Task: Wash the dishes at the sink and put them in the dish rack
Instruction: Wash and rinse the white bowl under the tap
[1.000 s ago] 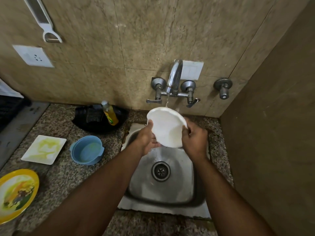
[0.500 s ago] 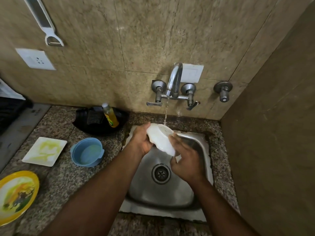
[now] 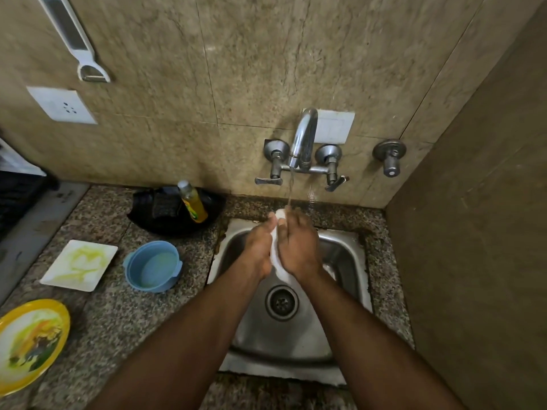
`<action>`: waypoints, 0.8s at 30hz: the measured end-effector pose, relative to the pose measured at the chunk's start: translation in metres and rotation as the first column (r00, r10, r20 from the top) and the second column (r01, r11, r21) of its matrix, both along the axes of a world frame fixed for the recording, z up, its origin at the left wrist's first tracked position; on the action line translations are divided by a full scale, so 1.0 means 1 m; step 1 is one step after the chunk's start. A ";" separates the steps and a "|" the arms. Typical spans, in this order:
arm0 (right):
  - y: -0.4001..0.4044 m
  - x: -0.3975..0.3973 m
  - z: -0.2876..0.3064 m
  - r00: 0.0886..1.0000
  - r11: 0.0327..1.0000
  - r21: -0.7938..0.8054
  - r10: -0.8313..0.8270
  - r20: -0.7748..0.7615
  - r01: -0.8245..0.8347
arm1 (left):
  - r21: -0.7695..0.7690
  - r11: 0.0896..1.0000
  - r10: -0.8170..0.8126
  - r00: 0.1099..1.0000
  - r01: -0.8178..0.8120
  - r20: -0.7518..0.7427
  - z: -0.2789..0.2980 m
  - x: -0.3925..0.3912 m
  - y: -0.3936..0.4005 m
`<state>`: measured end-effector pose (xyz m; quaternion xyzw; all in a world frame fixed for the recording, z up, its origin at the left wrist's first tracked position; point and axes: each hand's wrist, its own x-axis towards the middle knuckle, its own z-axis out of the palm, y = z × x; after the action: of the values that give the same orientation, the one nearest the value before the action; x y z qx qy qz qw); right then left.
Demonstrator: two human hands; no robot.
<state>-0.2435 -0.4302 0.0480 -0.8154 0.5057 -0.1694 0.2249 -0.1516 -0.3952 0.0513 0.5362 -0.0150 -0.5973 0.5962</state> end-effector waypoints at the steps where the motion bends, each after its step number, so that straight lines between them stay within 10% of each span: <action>1: 0.006 0.000 -0.001 0.996 0.994 -0.068 0.086 -0.014 -0.087 | 0.002 1.000 0.005 1.000 -0.005 0.018 0.001 0.003 -0.001; 6: 0.015 -0.005 -0.007 0.955 0.929 -0.259 0.289 0.068 -0.263 | -0.045 0.999 0.032 0.987 -0.025 0.157 0.009 0.016 0.003; 12: -0.024 0.031 0.000 0.989 0.988 0.093 -0.130 0.065 0.123 | -0.038 0.999 -0.004 0.959 0.016 0.285 0.003 0.013 0.003; 19: 0.005 0.014 -0.006 0.955 0.931 -0.301 0.259 0.146 -0.207 | -0.128 0.991 0.019 0.931 0.030 0.365 0.017 0.023 0.004; 24: -0.035 0.028 0.007 0.970 0.974 0.200 -0.150 0.192 0.110 | -0.078 0.997 0.040 0.932 -0.012 0.362 0.016 0.012 0.011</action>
<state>-0.2153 -0.4647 0.0549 -0.7336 0.5459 -0.2190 0.3404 -0.1392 -0.3843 0.0668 0.6148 -0.1400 -0.4792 0.6106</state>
